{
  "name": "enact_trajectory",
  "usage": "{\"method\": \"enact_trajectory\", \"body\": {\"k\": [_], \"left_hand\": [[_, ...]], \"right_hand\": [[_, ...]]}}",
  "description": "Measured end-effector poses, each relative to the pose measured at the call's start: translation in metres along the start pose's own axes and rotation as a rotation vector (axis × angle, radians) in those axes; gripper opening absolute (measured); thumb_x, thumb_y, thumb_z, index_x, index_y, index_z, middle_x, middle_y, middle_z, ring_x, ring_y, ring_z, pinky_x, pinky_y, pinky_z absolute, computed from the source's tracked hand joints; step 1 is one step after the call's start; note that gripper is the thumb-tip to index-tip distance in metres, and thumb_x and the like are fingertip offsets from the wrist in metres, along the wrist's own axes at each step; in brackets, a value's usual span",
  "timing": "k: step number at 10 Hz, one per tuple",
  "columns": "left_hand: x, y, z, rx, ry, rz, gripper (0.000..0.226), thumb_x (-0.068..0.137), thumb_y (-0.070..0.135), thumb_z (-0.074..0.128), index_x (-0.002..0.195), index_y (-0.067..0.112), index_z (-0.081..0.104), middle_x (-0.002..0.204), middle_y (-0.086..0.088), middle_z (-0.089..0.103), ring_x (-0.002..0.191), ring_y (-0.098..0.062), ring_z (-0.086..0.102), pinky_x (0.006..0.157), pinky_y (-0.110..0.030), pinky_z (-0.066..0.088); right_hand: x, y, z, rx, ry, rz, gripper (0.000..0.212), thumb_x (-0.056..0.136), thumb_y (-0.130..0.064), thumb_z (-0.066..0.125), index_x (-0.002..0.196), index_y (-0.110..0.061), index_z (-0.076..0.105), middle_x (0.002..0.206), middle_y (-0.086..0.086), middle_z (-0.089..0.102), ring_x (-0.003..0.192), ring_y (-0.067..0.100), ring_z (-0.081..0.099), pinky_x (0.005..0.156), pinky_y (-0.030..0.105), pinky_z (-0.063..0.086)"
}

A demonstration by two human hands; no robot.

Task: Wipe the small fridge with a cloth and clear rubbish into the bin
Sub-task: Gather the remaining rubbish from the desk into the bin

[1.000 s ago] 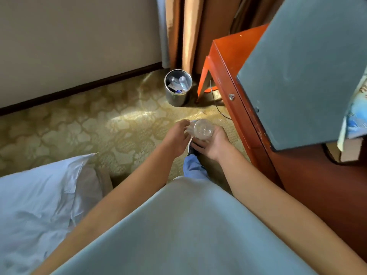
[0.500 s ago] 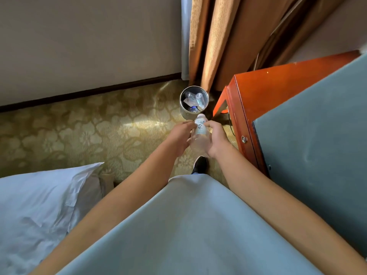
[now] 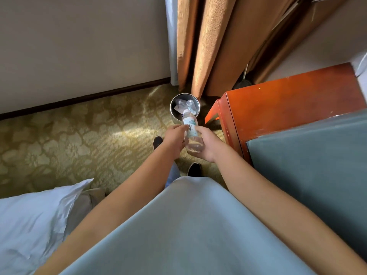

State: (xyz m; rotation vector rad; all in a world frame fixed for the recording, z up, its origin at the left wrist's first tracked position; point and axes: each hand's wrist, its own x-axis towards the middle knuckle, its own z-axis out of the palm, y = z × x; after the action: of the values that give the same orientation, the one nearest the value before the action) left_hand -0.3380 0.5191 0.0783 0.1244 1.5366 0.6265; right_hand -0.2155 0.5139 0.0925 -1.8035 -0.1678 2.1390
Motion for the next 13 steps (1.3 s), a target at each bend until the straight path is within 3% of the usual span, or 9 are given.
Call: {"method": "enact_trajectory", "body": {"k": [3,5,6,7,9,10,11,12,13], "left_hand": [[0.080,0.067,-0.005,0.186,0.002,-0.116,0.043,0.085,0.027,0.069,0.122,0.007,0.058,0.114,-0.021,0.071,0.081,-0.025,0.071,0.064,-0.034,0.055],[0.142,0.112,0.001,0.451,-0.002,-0.133,0.022,0.093,0.014,0.054,0.111,0.011,0.067,0.086,-0.011,0.065,0.070,-0.026,0.062,0.059,-0.032,0.047],[0.182,0.119,0.002,0.574,-0.028,-0.129,0.028,0.097,0.012,0.052,0.122,0.008,0.064,0.087,-0.004,0.060,0.076,-0.023,0.058,0.075,-0.038,0.051],[0.216,0.127,0.008,0.752,-0.057,-0.072,0.029,0.096,0.006,0.057,0.124,0.004,0.061,0.114,-0.009,0.064,0.102,-0.026,0.062,0.089,-0.032,0.048],[0.299,0.111,0.014,0.936,-0.068,-0.143,0.042,0.091,0.016,0.069,0.132,0.012,0.058,0.129,-0.008,0.064,0.117,-0.025,0.063,0.077,-0.027,0.049],[0.319,0.104,0.014,1.036,-0.079,-0.071,0.057,0.082,0.008,0.078,0.134,0.015,0.055,0.127,-0.002,0.062,0.114,-0.021,0.062,0.089,-0.026,0.048],[0.338,0.105,0.021,0.694,-0.051,-0.245,0.052,0.091,0.015,0.070,0.139,0.011,0.052,0.137,-0.010,0.059,0.110,-0.019,0.063,0.079,-0.021,0.053],[0.352,0.098,0.025,0.748,-0.034,-0.096,0.043,0.103,0.021,0.050,0.145,0.012,0.048,0.146,-0.014,0.054,0.125,-0.027,0.060,0.052,-0.014,0.045],[0.355,0.093,0.026,0.761,-0.079,-0.101,0.038,0.104,0.018,0.047,0.141,0.013,0.051,0.141,-0.014,0.058,0.108,-0.021,0.062,0.058,-0.018,0.045]], "right_hand": [[0.052,-0.059,0.042,-0.007,0.144,0.097,0.032,0.101,-0.047,0.048,0.110,-0.022,0.067,0.094,0.005,0.073,0.082,0.019,0.070,0.088,0.040,0.059],[0.120,-0.095,0.063,0.153,0.214,0.122,0.029,0.101,-0.039,0.054,0.115,-0.017,0.067,0.096,0.009,0.074,0.083,0.022,0.072,0.068,0.032,0.060],[0.162,-0.104,0.063,0.141,0.244,0.144,0.027,0.101,-0.035,0.054,0.117,-0.017,0.067,0.096,0.008,0.073,0.084,0.021,0.071,0.070,0.032,0.062],[0.204,-0.105,0.059,0.126,0.267,0.198,0.029,0.100,-0.037,0.053,0.114,-0.016,0.066,0.102,0.011,0.073,0.089,0.023,0.072,0.067,0.034,0.063],[0.280,-0.102,0.052,0.153,0.271,0.282,0.026,0.098,-0.037,0.056,0.109,-0.016,0.068,0.105,0.009,0.073,0.094,0.023,0.072,0.069,0.034,0.063],[0.308,-0.102,0.049,0.213,0.263,0.282,0.027,0.098,-0.038,0.058,0.110,-0.017,0.068,0.106,0.009,0.074,0.096,0.023,0.073,0.069,0.034,0.063],[0.326,-0.106,0.047,0.280,0.278,0.268,0.029,0.098,-0.037,0.059,0.114,-0.015,0.069,0.105,0.010,0.074,0.091,0.023,0.073,0.071,0.034,0.063],[0.334,-0.109,0.047,0.345,0.293,0.261,0.032,0.101,-0.035,0.056,0.124,-0.014,0.061,0.109,0.011,0.064,0.085,0.025,0.071,0.072,0.035,0.062],[0.332,-0.108,0.048,0.343,0.281,0.256,0.030,0.103,-0.029,0.054,0.131,-0.018,0.056,0.111,0.009,0.058,0.086,0.023,0.069,0.078,0.037,0.063]]}}
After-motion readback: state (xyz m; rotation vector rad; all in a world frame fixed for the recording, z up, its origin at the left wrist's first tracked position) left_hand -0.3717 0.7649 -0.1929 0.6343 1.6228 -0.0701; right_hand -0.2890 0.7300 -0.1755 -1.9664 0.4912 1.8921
